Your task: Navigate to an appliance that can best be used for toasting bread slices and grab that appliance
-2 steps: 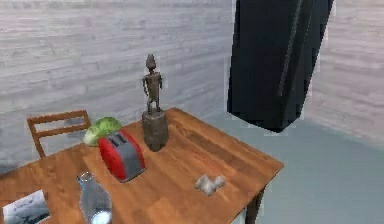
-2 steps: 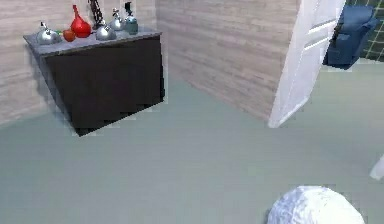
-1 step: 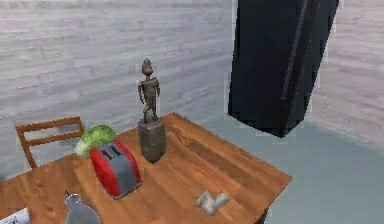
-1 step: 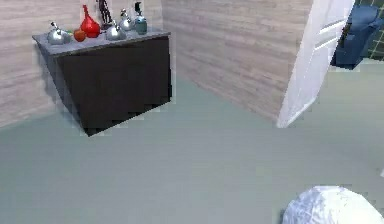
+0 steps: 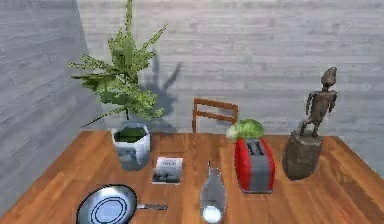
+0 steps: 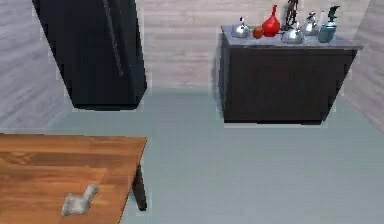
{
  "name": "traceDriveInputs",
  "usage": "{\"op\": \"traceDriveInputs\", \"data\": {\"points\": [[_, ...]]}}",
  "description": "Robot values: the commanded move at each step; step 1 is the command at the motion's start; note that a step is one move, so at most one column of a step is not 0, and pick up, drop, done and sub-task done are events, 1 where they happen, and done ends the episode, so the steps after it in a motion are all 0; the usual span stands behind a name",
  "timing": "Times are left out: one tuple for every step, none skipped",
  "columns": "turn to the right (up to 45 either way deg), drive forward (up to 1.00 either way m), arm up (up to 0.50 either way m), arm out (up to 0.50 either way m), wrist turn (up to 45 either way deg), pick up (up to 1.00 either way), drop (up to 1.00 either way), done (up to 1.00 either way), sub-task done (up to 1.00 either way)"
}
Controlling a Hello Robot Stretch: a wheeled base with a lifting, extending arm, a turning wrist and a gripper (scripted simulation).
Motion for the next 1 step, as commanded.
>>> {"op": "traceDriveInputs", "data": {"points": [[-45.0, 0.0, 0.0, 0.0, 0.0, 0.0, 0.0, 0.0, 0.0]]}}
